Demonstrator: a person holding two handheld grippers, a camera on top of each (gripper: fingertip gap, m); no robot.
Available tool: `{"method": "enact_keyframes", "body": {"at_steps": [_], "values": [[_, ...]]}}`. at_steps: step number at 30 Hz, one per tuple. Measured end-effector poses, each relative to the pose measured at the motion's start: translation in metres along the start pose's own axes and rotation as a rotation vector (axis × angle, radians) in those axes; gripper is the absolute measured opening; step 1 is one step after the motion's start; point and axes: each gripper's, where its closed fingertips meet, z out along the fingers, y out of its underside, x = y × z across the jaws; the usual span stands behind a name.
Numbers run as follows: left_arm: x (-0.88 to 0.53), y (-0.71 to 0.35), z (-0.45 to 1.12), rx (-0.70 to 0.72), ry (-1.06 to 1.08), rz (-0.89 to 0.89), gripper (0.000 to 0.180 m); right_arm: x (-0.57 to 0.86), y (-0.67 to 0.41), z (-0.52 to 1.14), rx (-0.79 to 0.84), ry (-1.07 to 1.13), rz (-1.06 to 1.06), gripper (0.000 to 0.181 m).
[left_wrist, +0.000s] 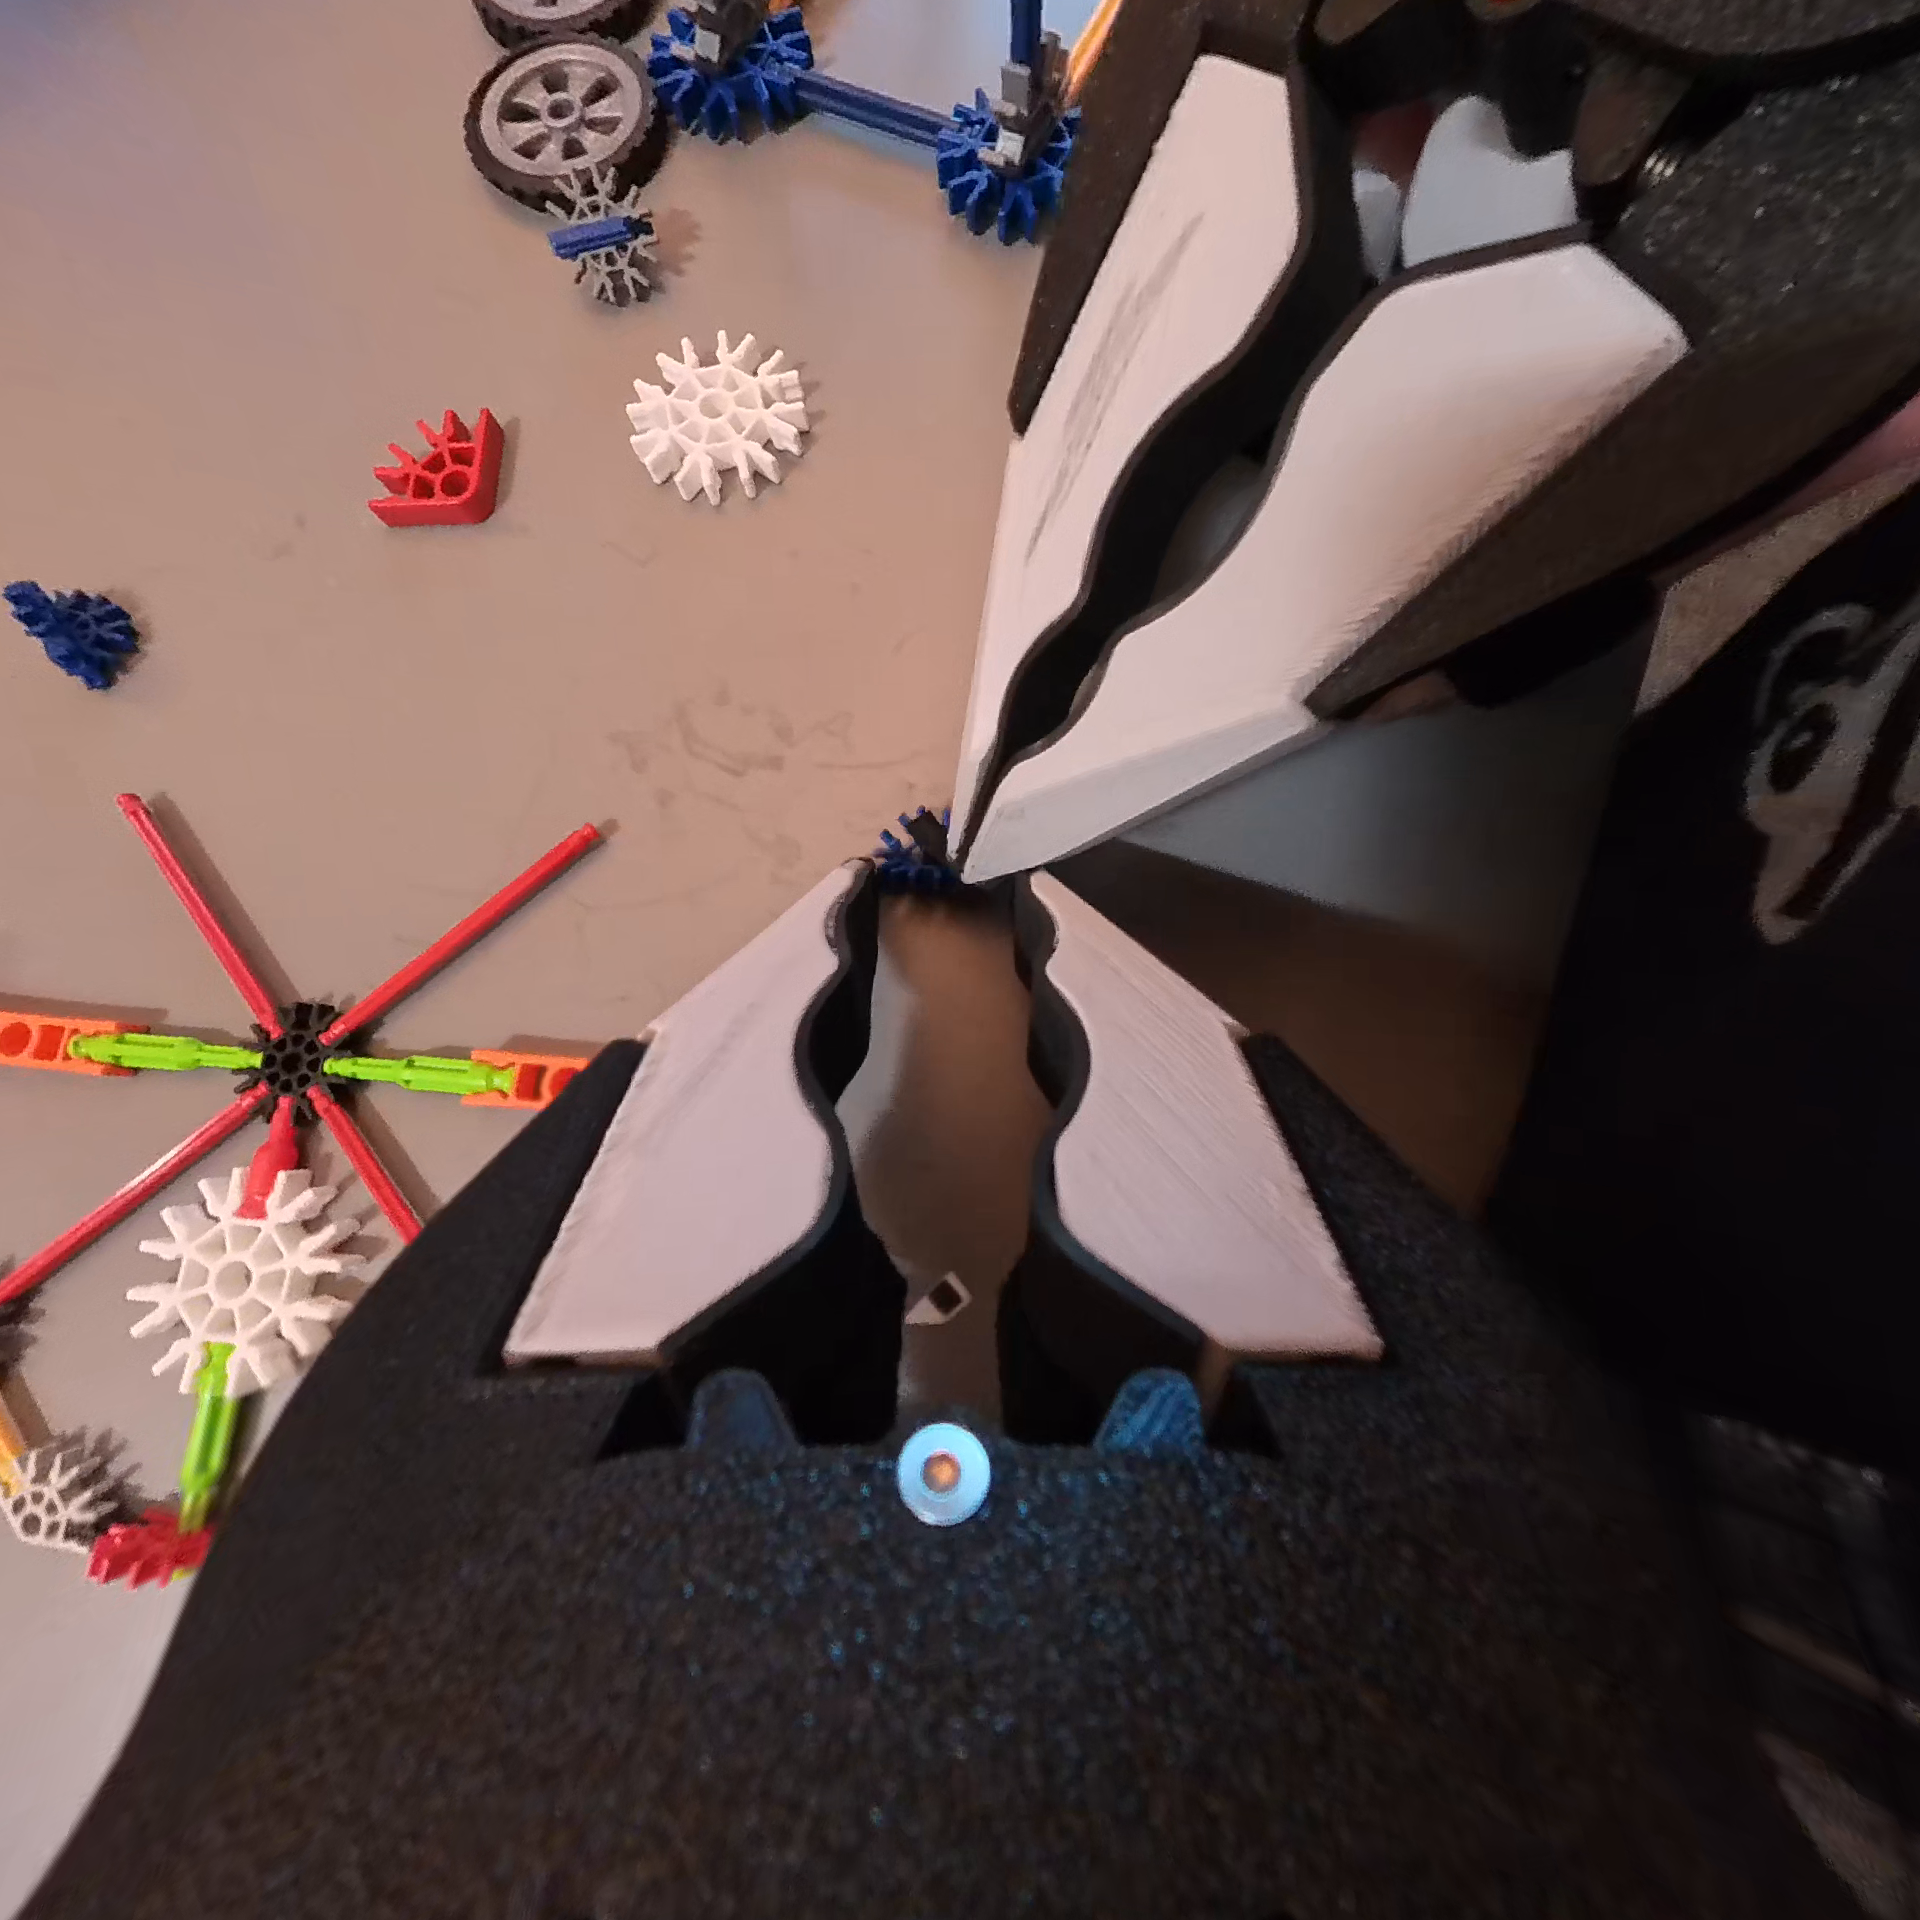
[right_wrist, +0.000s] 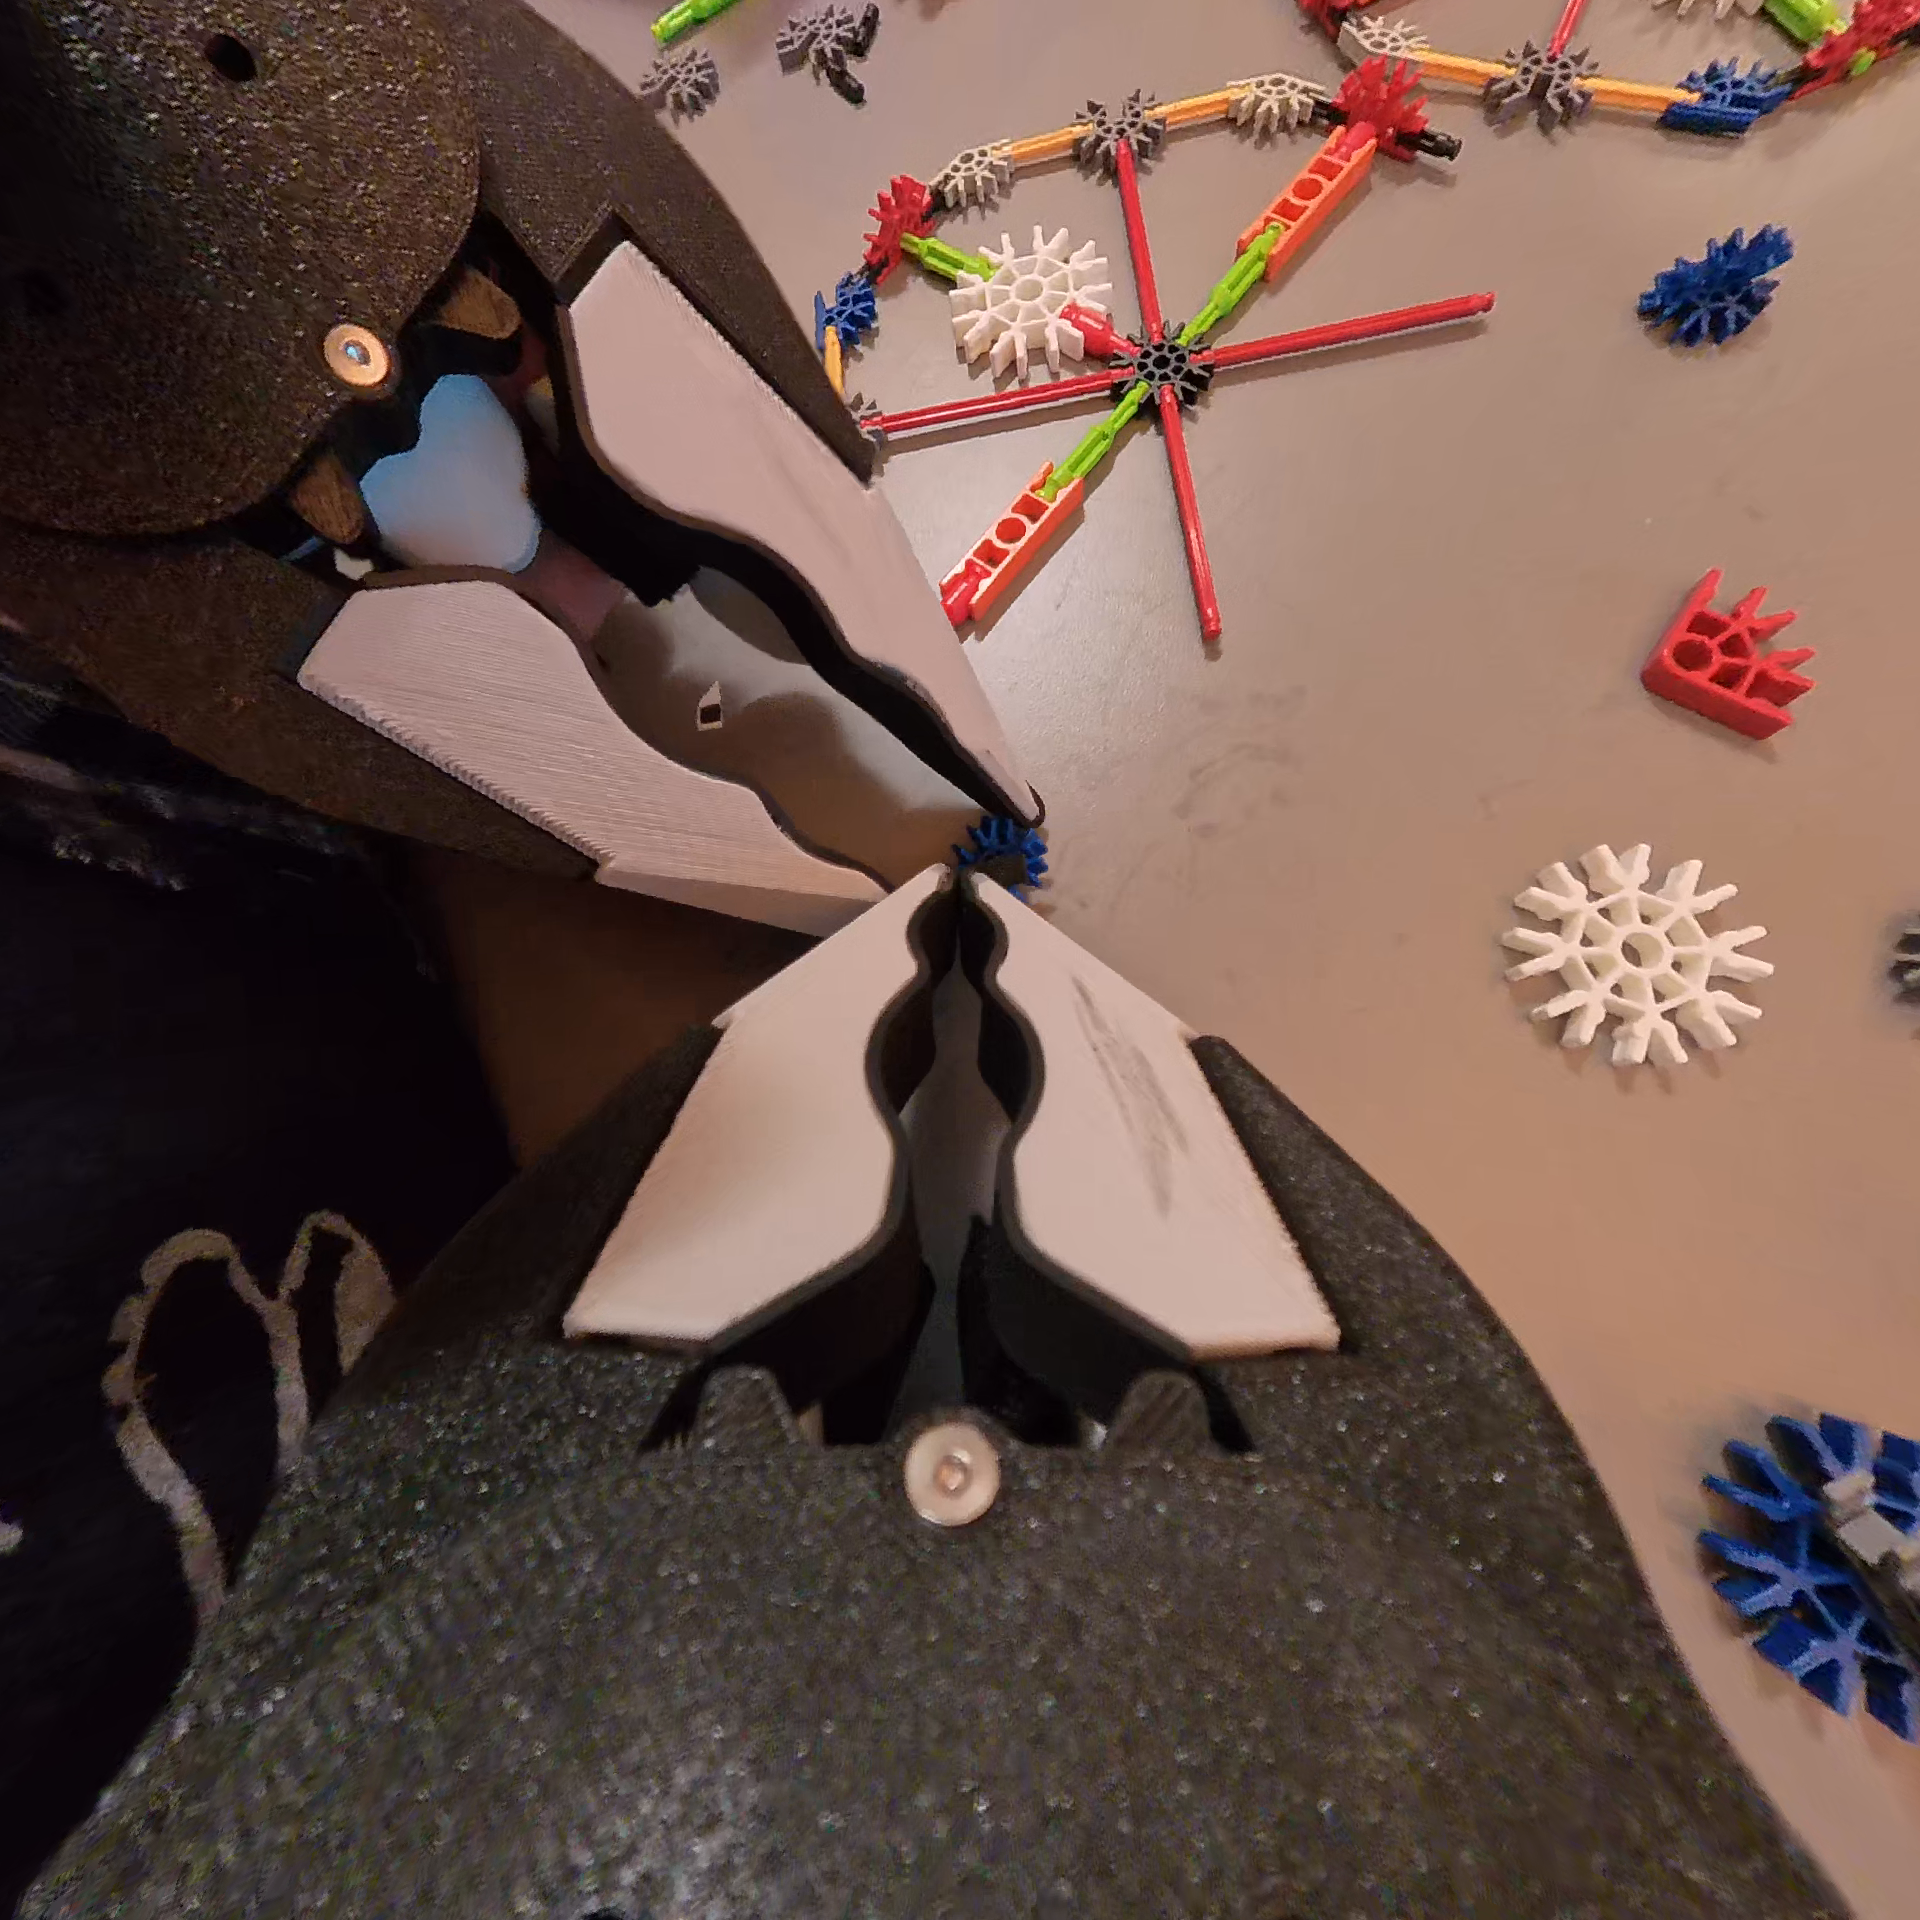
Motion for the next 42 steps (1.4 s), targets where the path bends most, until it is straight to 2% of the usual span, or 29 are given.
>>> {"method": "enact_keyframes", "body": {"at_steps": [6, 11, 17, 19, 27, 29, 42], "values": [[-0.001, -0.001, 0.001, 0.018, 0.01, 0.01, 0.02, 0.0, -0.008, -0.013, 0.008, -0.002, -0.036, 0.003], [0.001, -0.001, 0.0, 0.021, 0.031, 0.01, 0.02, 0.011, 0.002, -0.014, -0.047, -0.038, -0.037, 0.025], [0.006, 0.001, -0.002, 0.016, 0.093, 0.062, 0.02, 0.004, 0.008, -0.012, -0.08, -0.145, -0.07, 0.028], [0.007, 0.002, -0.003, 0.016, 0.11, 0.083, 0.02, 0.0, 0.008, -0.011, -0.076, -0.181, -0.064, 0.023], [0.009, 0.004, -0.006, 0.018, 0.162, 0.09, 0.019, -0.002, 0.009, -0.008, -0.059, -0.229, -0.132, 0.021], [0.011, 0.004, -0.007, 0.019, 0.181, 0.086, 0.019, 0.002, 0.01, -0.006, -0.068, -0.22, -0.141, 0.009], [0.011, 0.006, -0.008, 0.01, 0.2, 0.044, 0.019, -0.001, 0.011, -0.003, -0.07, -0.223, -0.196, 0.006]]}}
